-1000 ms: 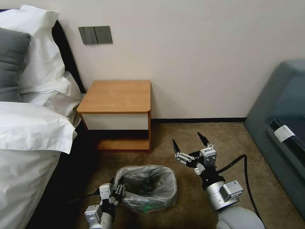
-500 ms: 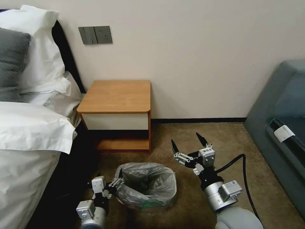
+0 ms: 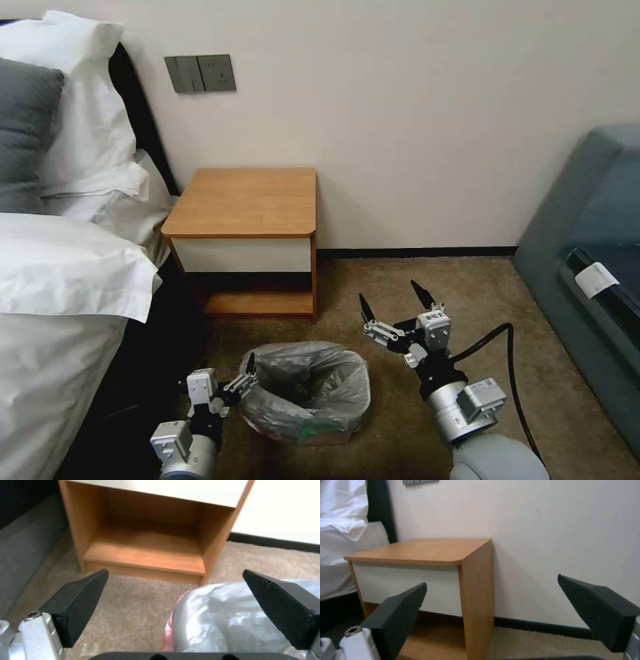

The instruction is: Pick up the garbage bag from the table and place it over the trash can.

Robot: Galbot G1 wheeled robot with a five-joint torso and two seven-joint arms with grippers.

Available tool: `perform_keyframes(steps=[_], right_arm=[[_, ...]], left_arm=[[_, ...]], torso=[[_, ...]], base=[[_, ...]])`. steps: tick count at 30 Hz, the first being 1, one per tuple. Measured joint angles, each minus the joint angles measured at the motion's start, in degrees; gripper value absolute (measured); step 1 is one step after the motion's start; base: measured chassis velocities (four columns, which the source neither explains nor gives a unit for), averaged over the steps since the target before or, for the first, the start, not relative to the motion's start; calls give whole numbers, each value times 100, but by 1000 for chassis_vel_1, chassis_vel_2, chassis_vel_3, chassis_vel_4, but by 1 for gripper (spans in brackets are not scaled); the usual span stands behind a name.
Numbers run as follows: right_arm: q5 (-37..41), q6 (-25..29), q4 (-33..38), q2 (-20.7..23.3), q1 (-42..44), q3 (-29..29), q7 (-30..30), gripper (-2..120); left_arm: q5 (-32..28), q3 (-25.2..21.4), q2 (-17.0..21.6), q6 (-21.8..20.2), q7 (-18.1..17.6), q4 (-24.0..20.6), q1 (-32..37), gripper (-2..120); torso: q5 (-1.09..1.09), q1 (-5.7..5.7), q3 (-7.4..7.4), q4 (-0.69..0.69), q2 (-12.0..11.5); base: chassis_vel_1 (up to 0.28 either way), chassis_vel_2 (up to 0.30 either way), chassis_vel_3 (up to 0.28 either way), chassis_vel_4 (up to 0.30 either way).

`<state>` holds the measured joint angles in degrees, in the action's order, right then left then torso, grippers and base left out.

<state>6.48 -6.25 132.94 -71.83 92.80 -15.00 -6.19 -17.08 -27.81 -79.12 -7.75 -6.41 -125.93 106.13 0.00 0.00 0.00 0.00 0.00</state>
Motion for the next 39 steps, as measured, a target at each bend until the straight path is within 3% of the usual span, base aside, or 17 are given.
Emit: perform_keyframes(steps=[7,11,12,13,17,25,26,30,39], right_arm=[[10,0,-6,-15,23,-5,-8,100],[-12,126,-30,-59,186,-93,40,100],[-79,302,-89,-96,306,-179,124,100],[-260,814,-266,-207,585,-395,290,100],[-385,1288,-399,-317,878,-545,311,100],[-356,1693,-384,-449,1261,-665,274,100],[-342,1789,-331,-498,1390,-704,227,100],[-351,1935,-304,-553,1558,-777,166,100],[-514,2168,-384,-587,1743,-790,28,100]], left_arm=[[254,-22,-27,364,85,-148,72,100],[553,-231,-77,865,115,-296,80,100],[658,-407,-107,1082,176,-353,84,100],[876,-791,-177,1586,269,-479,168,100],[906,-895,-246,1967,315,-654,481,100],[857,-921,-377,2328,389,-918,1398,100],[833,-925,-410,2592,409,-960,1718,100],[832,-909,-481,2882,335,-968,2011,100],[854,-903,-634,2828,250,-1101,1984,100]], torso=[[0,0,0,0,0],[0,0,0,0,0],[0,0,0,0,0],[0,0,0,0,0],[1,0,-1,0,0],[1,0,-1,1,0],[1,0,-1,1,0],[0,0,-1,1,0],[0,0,-1,0,0]], base=[[0,0,0,0],[0,0,0,0],[0,0,0,0],[0,0,0,0],[0,0,0,0],[0,0,0,0],[0,0,0,0],[0,0,0,0],[0,0,0,0]])
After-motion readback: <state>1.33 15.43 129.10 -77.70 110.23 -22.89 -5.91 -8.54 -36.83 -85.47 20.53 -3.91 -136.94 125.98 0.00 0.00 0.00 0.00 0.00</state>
